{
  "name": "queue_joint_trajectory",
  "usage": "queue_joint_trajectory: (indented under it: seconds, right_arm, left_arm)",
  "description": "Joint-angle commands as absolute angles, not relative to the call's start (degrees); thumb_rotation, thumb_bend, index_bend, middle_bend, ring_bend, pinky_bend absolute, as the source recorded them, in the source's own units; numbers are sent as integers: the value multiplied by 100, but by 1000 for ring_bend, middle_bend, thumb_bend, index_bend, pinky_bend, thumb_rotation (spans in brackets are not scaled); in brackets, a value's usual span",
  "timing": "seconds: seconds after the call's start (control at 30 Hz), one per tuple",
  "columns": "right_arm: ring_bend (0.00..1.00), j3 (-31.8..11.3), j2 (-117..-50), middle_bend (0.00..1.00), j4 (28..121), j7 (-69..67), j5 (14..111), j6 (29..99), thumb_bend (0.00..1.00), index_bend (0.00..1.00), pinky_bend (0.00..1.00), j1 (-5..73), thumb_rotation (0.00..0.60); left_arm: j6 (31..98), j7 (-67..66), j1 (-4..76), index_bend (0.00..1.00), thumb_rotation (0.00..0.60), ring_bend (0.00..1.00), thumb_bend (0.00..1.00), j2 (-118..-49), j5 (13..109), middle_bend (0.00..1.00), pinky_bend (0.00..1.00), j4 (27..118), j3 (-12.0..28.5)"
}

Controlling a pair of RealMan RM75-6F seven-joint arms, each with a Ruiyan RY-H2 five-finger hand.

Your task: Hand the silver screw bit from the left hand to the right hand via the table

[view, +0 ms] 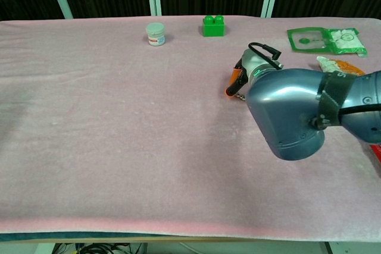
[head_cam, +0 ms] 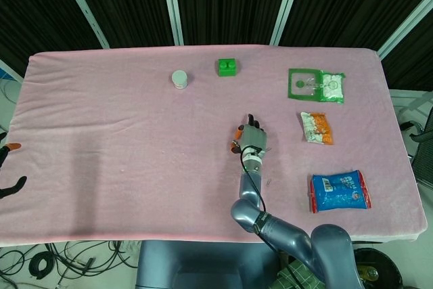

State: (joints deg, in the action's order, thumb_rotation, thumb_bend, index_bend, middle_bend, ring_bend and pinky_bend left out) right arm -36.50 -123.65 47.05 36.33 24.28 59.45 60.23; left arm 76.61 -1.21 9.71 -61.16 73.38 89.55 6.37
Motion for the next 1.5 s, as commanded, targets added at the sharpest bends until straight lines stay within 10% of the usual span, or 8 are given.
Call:
queue_joint_trajectory:
  seconds: [0.03,1.5]
  right_arm:
    - [83,-3664,-12379,22,4687,3644,2419,5924,243,556,208,6015,600]
    - [83,-3835,-12477,25,4662,4131,2237,5868,319,617,209,6030,600]
  left_arm:
    - [7660,-123,971,259,600,0,256,-6117,7337,38,0,8957,638]
    - [7664,-114,954,265,600,0,291,-6109,7343,36,0,8973,661]
